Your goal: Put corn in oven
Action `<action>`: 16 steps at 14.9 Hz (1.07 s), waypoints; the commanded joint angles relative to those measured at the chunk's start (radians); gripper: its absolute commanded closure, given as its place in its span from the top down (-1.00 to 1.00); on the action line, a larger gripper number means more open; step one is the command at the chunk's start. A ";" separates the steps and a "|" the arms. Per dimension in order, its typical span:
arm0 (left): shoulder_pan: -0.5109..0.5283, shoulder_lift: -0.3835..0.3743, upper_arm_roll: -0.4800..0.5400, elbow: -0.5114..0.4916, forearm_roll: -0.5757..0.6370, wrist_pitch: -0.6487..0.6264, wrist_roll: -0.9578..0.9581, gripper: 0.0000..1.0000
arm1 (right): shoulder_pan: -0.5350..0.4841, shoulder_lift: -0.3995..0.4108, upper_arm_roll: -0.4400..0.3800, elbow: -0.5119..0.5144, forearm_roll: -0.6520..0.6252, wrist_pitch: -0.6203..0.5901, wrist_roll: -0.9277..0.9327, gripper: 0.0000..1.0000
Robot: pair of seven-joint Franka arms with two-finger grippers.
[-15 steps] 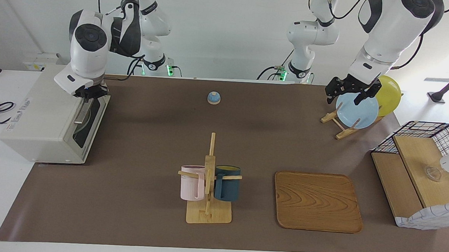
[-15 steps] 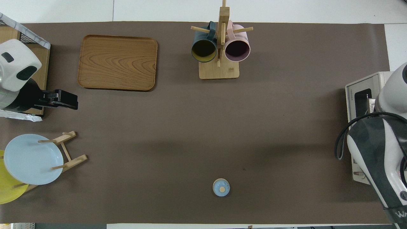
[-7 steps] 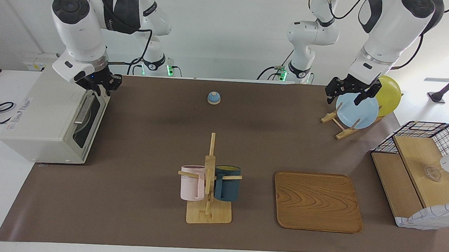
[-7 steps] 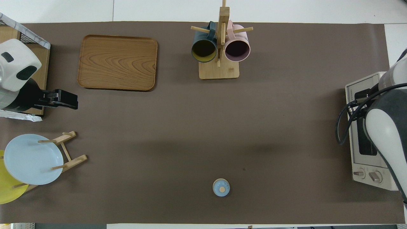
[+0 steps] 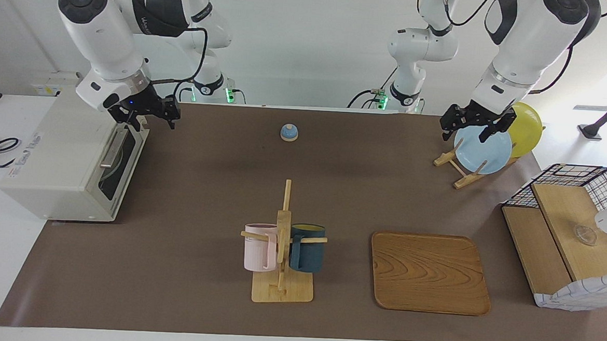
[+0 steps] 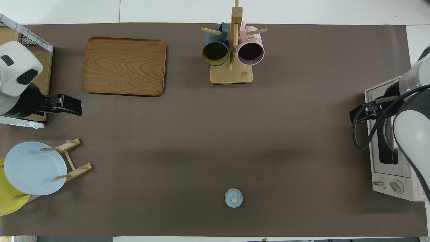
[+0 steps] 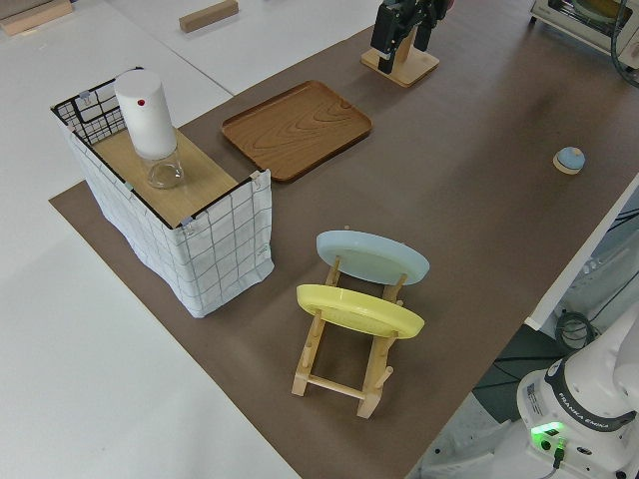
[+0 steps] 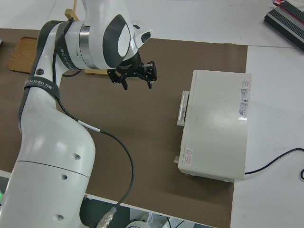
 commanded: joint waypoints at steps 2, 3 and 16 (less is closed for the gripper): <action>0.001 -0.016 0.006 -0.016 -0.006 0.016 0.006 1.00 | -0.010 0.003 0.001 0.019 0.028 -0.003 0.011 1.00; 0.003 -0.016 0.006 -0.016 -0.008 0.016 0.006 1.00 | -0.004 0.001 -0.002 0.015 0.028 0.002 0.012 1.00; 0.007 -0.016 0.010 -0.016 -0.006 0.006 0.006 1.00 | 0.013 0.008 -0.002 0.046 0.026 0.011 0.085 1.00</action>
